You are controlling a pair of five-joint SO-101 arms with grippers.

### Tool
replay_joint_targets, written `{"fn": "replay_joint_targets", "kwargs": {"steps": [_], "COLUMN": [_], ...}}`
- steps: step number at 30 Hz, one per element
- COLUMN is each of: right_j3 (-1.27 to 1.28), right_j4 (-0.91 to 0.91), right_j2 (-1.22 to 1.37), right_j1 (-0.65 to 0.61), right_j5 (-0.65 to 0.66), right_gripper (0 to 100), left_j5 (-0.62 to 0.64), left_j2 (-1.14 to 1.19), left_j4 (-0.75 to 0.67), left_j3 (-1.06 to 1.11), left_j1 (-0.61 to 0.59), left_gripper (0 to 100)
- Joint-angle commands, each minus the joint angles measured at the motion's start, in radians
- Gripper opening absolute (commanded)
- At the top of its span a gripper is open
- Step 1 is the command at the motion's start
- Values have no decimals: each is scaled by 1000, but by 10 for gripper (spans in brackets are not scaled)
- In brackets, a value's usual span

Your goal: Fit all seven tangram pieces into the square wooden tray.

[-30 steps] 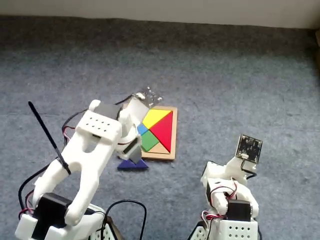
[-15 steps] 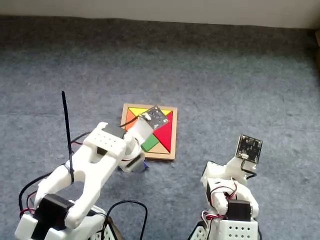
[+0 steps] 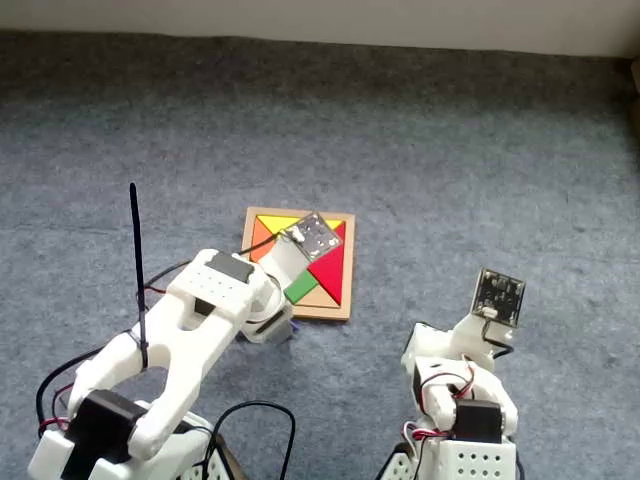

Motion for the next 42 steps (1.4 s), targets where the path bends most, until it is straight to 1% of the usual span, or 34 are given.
{"fn": "replay_joint_targets", "kwargs": {"steps": [1, 4, 8, 17, 20, 22, 24, 29, 30, 32, 35, 37, 39, 42], "right_j3": [143, 143, 143, 143, 143, 143, 143, 143, 143, 143, 143, 143, 143, 143], "right_j4": [-18, -18, -18, -18, -18, -18, -18, -18, -18, -18, -18, -18, -18, -18], "right_j2": [-13, -13, -13, -13, -13, -13, -13, -13, -13, -13, -13, -13, -13, -13], "right_j1": [12, 12, 12, 12, 12, 12, 12, 12, 12, 12, 12, 12, 12, 12], "right_j5": [9, 9, 9, 9, 9, 9, 9, 9, 9, 9, 9, 9, 9, 9], "right_gripper": [4, 4, 4, 4, 4, 4, 4, 4, 4, 4, 4, 4, 4, 4], "left_j5": [-3, 0, 57, 58, 60, 60, 60, 58, 58, 58, 81, 161, 224, 284], "left_j2": [-25, -28, -22, -21, -28, -30, -30, -30, -30, -30, -30, -22, -22, -21], "left_j4": [-9, -9, -12, -17, -12, -3, 86, 393, 434, 470, 470, 465, 428, 351], "left_j3": [-59, -90, -147, -185, -199, -245, -309, -475, -489, -475, -414, -380, -340, -286], "left_j1": [15, -7, -51, -70, -88, -113, -125, -97, -88, -68, -54, -61, -61, -61], "left_gripper": [241, 241, 242, 242, 242, 242, 242, 242, 242, 242, 241, 241, 241, 241]}}
